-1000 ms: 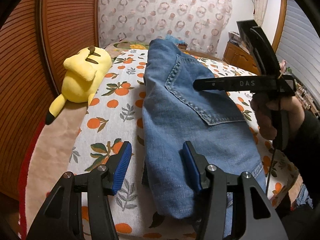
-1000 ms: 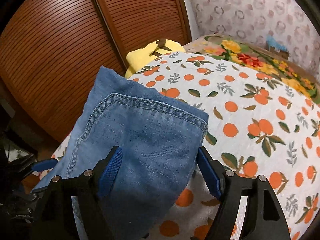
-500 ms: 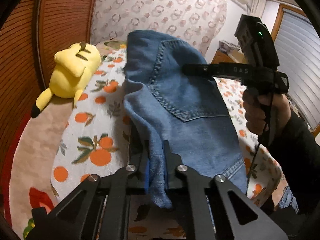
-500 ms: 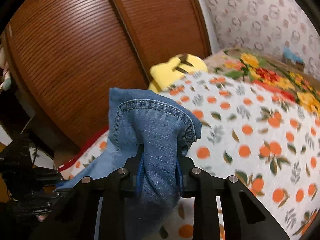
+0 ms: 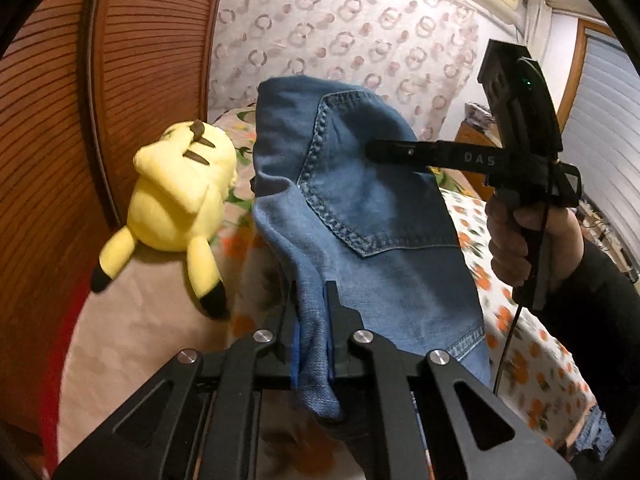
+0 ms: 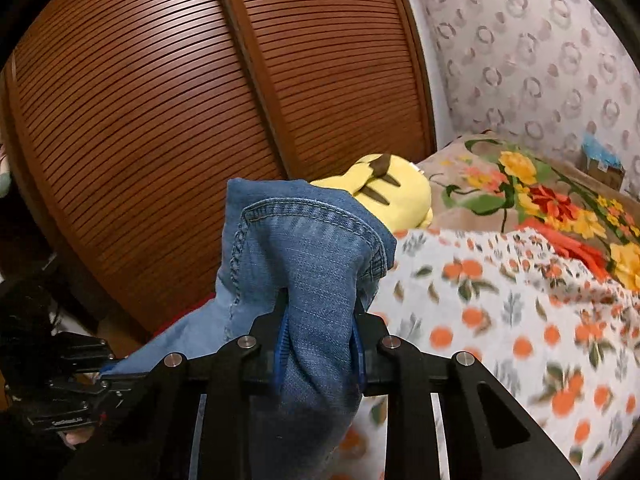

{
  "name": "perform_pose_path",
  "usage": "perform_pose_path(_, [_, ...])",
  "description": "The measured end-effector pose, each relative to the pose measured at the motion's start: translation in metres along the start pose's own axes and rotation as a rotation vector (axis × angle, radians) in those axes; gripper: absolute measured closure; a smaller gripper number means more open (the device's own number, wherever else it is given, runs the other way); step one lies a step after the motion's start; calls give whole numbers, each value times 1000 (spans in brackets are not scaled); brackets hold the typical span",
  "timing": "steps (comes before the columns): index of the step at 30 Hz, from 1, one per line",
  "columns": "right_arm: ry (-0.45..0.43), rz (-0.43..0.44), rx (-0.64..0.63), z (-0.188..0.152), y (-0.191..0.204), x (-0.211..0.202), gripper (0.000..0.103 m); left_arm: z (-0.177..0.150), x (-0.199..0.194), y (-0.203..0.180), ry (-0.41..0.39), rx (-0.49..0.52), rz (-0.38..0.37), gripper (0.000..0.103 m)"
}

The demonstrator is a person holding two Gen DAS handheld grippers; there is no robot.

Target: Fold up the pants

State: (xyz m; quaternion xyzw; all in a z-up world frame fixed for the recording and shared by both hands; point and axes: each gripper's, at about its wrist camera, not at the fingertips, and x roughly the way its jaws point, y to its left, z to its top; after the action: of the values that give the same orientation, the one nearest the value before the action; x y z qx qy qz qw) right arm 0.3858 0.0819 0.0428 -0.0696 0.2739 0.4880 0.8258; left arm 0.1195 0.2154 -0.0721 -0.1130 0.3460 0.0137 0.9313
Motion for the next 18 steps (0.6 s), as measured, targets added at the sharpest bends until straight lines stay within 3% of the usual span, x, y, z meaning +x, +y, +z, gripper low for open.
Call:
perform_pose_path(11, [-49, -114, 97, 28, -56, 67, 76, 76, 78, 20, 38, 68, 57, 93])
perform_pose_path(14, [-5, -179, 121, 22, -67, 81, 70, 78, 97, 21, 71, 90, 73, 93])
perform_pose_path(18, [64, -261, 118, 18, -75, 95, 48, 74, 110, 19, 95, 106, 84, 93])
